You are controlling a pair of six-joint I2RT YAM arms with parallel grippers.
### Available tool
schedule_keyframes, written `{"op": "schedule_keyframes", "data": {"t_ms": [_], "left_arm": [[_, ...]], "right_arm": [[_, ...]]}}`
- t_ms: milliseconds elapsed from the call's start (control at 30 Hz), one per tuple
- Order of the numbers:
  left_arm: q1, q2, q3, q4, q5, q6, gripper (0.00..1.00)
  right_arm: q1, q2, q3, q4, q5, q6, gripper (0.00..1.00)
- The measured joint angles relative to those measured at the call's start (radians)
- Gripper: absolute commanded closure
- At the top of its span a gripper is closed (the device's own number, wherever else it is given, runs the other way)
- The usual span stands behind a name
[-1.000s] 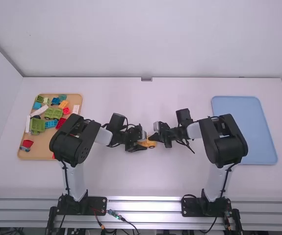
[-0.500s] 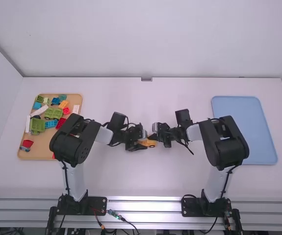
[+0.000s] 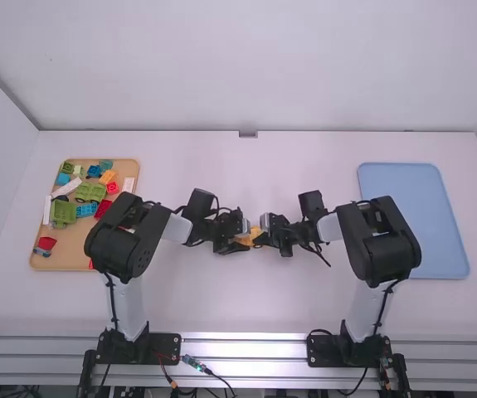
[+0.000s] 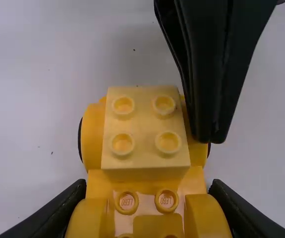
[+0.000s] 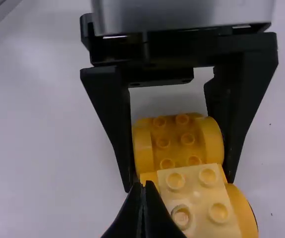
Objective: Assemble lego blocks to make yellow taxi
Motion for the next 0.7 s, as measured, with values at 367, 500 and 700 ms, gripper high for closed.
{"op": "schedule_keyframes", "data": {"t_ms": [367, 500, 700], "left_arm": [[0.004, 0.0, -0.018, 0.035, 0.001, -0.01, 0.89], [0.004, 0.0, -0.018, 0.03, 0.01, 0.01, 0.9], [0.004, 0.0, -0.023, 0.016, 0.026, 0.03, 0.86]], "right_arm": [[-0.108, -0.114, 0.043, -0.159, -0.055, -0.054, 1.0], [-0.137, -0.224, 0.043, -0.214, -0.07, -0.096, 1.0], [-0.158, -0.266, 0.043, -0.216, -0.071, -0.105, 0.45]]}}
